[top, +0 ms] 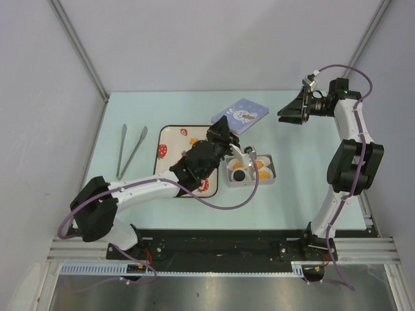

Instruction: Pack the cookies

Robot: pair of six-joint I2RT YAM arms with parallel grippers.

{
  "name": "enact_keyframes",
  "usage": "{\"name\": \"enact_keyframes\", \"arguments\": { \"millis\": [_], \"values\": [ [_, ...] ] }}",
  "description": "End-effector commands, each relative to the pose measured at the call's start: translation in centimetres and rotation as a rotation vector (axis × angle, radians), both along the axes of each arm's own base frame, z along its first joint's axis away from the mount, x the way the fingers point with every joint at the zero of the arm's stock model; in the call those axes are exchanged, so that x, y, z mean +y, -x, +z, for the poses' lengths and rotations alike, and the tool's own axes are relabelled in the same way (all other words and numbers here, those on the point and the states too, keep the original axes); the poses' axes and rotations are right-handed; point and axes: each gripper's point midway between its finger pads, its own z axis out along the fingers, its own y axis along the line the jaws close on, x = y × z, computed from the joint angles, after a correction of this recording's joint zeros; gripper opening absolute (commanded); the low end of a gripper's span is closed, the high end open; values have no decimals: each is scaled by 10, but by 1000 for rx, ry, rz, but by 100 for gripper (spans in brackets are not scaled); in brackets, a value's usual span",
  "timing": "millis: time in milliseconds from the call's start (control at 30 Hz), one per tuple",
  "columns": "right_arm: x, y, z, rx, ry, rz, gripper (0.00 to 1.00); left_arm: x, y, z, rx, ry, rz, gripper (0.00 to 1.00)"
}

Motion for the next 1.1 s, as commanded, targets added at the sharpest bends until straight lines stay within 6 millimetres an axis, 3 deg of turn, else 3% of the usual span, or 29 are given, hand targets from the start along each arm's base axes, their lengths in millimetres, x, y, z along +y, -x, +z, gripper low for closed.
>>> {"name": "enact_keyframes", "arguments": {
  "millis": [0,100,300,1067],
  "values": [
    [5,-8,17,-39,-36,36,84,0,9,38,-140,99,-1,0],
    [9,-16,14,-28,-52,51,84,-5,13,39,-160,107,-15,0],
    [21,-20,11,-8,-67,86,83,-15,23,21,-182,85,-48,0],
    [42,-10,11,16,-104,147,76,-43,39,2,-214,69,-118,0]
  ]
}}
